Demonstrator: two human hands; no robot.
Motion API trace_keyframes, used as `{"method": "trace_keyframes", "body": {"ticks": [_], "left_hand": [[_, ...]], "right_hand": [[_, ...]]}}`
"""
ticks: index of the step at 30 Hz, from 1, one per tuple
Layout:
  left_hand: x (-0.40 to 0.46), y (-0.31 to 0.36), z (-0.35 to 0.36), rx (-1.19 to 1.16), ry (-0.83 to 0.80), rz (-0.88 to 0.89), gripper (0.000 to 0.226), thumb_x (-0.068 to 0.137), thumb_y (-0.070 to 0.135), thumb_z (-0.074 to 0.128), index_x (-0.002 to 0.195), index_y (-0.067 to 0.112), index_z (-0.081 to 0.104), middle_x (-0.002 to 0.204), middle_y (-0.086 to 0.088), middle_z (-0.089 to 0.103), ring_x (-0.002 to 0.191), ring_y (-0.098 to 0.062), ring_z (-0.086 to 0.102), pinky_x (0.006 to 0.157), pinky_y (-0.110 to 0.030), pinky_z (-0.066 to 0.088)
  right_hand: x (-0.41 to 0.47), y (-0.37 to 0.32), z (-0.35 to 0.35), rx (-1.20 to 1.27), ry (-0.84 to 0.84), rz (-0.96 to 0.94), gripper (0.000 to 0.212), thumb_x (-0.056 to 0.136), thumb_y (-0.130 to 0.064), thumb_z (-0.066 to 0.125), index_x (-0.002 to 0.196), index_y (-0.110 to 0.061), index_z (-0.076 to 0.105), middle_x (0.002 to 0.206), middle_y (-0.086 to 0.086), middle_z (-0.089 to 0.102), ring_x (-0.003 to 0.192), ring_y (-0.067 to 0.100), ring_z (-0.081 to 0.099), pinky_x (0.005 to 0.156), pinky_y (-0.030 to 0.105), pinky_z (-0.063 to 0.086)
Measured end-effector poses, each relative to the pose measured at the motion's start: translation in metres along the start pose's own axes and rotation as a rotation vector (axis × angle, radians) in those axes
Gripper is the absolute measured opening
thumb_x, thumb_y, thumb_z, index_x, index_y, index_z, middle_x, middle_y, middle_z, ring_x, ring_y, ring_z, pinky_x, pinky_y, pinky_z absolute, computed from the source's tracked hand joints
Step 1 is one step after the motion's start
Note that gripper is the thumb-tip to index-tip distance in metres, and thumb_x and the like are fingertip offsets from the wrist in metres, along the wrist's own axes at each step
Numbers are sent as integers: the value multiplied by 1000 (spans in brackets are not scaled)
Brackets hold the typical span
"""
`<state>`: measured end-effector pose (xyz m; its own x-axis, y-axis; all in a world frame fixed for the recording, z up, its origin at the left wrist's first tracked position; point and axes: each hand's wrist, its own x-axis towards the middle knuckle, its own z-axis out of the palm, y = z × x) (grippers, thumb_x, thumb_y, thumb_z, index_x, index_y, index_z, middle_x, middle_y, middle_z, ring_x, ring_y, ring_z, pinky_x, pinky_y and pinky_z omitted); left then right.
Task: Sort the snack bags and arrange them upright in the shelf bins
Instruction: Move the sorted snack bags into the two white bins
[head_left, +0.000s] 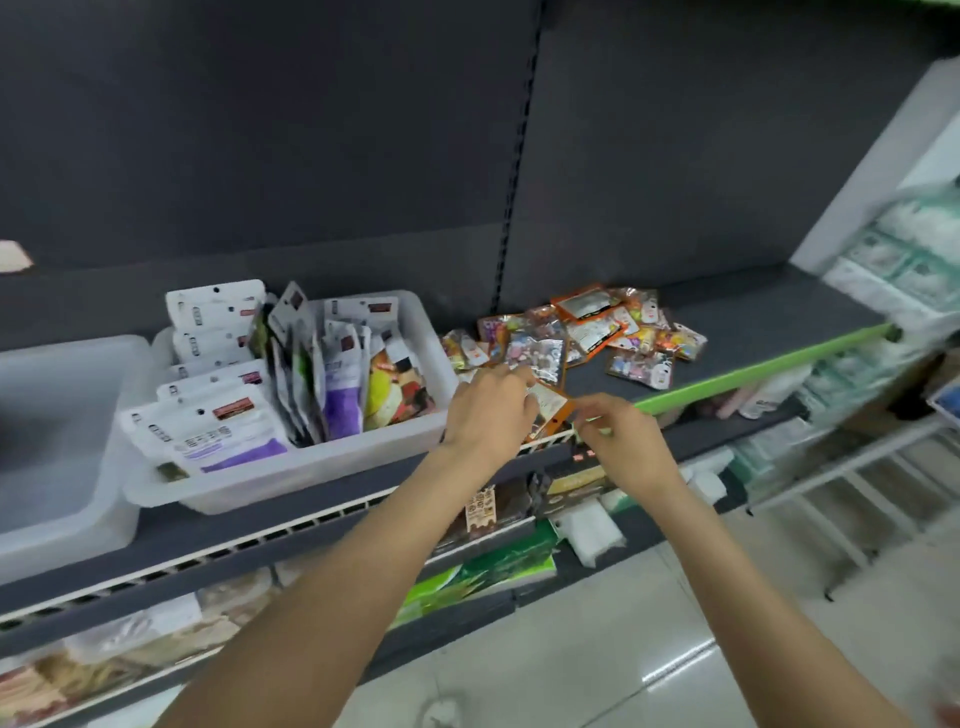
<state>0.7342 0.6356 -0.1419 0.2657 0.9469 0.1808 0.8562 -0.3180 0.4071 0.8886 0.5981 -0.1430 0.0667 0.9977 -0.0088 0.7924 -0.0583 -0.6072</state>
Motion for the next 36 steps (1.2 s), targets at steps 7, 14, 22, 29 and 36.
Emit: {"method": "trace_keyframes", "body": {"ticks": [7, 14, 22, 29, 36], "left_hand": [[114, 59, 68, -59, -30, -35, 25, 95, 27, 49, 115, 18, 60, 111, -5, 65, 99, -25, 60, 70, -32, 45], [210, 93, 130, -66, -141, -47, 27, 96, 26, 49, 118, 14, 59, 120, -9, 60, 105, -28, 57, 79, -36, 48], [286, 112, 185, 88, -170, 14, 50, 95, 28, 50, 142, 16, 38, 142, -7, 40, 129, -24, 37, 104, -37, 37], [332, 135, 237, 210, -250, -157, 66, 94, 41, 50, 149, 24, 19, 153, -3, 27, 140, -25, 24, 116, -38, 17], [329, 133, 263, 225, -314, -248, 75, 93, 49, 47, 152, 24, 9, 158, 3, 12, 146, -17, 7, 118, -40, 6]], "right_hand": [[82, 98, -47, -13, 141, 88, 36, 94, -10, 53, 130, -10, 53, 129, 12, 51, 113, 27, 56, 91, 32, 42], [179, 181, -84, -116, 34, 141, 37, 92, -8, 52, 128, -9, 55, 127, 17, 52, 109, 33, 54, 83, 27, 38], [267, 266, -113, -116, -43, 182, 43, 93, -16, 56, 134, -7, 48, 134, 17, 45, 117, 33, 50, 96, 34, 41], [326, 324, -116, -153, -253, 134, 80, 89, -41, 60, 151, -19, 14, 154, 8, 19, 142, 28, 17, 111, 41, 29], [353, 352, -111, -273, -356, -20, 91, 82, -53, 64, 151, -19, 15, 157, 5, 18, 144, 24, 17, 116, 37, 17]]}}
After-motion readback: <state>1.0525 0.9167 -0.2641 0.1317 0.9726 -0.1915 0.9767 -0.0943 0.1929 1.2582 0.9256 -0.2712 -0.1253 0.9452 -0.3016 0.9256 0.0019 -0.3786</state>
